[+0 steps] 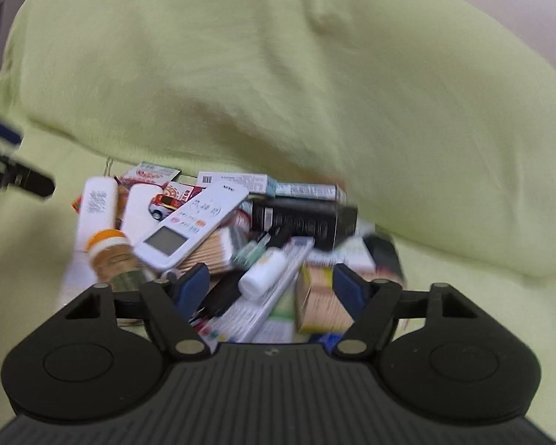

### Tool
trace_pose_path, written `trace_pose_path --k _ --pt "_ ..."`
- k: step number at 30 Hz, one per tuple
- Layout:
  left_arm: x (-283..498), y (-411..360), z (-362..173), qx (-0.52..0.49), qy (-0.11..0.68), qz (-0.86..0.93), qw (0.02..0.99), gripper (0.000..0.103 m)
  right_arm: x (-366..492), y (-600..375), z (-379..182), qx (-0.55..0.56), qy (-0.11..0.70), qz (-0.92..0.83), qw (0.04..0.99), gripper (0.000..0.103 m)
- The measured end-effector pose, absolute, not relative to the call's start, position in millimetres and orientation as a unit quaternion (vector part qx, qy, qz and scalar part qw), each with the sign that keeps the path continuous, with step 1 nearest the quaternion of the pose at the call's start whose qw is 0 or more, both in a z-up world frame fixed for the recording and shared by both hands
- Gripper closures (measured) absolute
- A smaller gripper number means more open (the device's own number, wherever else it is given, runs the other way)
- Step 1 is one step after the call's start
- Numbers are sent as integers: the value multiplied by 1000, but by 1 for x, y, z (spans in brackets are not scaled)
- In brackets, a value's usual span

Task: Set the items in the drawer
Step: 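Lower the right gripper into the pile and grasp the green medicine box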

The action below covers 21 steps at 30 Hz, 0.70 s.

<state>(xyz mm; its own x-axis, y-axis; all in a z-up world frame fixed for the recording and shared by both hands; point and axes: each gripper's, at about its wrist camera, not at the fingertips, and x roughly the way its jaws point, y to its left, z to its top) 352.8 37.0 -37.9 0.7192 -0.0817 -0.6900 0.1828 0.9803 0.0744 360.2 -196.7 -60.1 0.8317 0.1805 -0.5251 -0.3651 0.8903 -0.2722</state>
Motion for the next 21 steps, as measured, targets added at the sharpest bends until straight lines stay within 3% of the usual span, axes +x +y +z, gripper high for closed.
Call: trace_pose_path --k 4,10,16,21 --pt "377 31 -42 79 371 -90 921 1 392 -190 -60 -268 230 170 920 52" --pt "400 34 -51 84 378 -93 917 1 449 -196 -59 -360 209 177 892 52" --pt "412 42 -60 90 381 -79 917 1 511 -201 -73 -424 229 188 856 69" --pt "419 51 -65 90 383 -70 917 1 546 -200 -81 -457 246 206 830 71"
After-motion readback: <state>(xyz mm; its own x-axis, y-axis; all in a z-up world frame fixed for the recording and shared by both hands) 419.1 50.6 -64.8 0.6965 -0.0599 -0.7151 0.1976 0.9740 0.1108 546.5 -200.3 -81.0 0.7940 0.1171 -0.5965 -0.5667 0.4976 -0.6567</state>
